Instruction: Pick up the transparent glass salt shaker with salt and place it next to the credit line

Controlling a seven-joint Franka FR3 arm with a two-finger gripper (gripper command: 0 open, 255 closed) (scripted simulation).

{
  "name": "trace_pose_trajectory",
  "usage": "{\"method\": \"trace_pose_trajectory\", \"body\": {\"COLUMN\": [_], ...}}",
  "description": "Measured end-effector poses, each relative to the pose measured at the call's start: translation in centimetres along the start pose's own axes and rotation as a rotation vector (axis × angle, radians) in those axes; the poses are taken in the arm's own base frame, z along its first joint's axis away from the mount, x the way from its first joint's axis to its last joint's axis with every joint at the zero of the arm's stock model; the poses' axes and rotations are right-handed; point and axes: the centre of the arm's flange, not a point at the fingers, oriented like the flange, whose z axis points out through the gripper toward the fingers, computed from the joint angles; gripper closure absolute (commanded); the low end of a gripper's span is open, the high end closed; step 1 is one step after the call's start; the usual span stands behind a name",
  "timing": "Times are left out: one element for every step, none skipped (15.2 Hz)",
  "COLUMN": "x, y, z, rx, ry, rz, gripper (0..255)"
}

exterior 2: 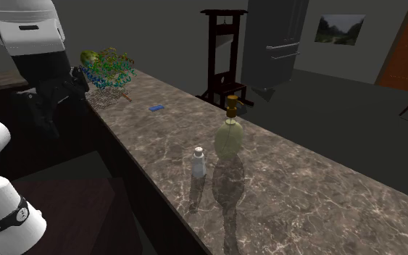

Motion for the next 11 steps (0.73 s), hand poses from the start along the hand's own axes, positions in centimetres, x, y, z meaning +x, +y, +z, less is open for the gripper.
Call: {"method": "trace_pose_trajectory", "body": {"x": [0.0, 0.4, 1.2, 2.1, 2.9, 3.7, 4.4, 5.4, 6.4, 7.3, 8.4], "y": [0.0, -0.4, -1.0, -1.5, -2.2, -2.9, -4.0, -4.6, -5.4, -6.0, -6.5], "z": [0.0, 0.4, 0.8, 1.3, 1.8, 2.1, 2.7, 3.1, 3.8, 4.6, 5.3], "rx": [0.000, -0.003, -0.008, -0.013, -0.020, -0.026, -0.032, -0.039, -0.045, -0.052, -0.058], "ry": [0.000, 0.001, 0.002, 0.004, 0.006, 0.008, 0.010, 0.012, 0.014, 0.016, 0.019], "rz": [0.000, 0.000, -0.001, -0.002, -0.003, -0.005, -0.006, -0.007, -0.008, -0.009, -0.010], "gripper": [0, 0, 0, 0, 0, 0, 0, 0, 0, 0, 0]}}
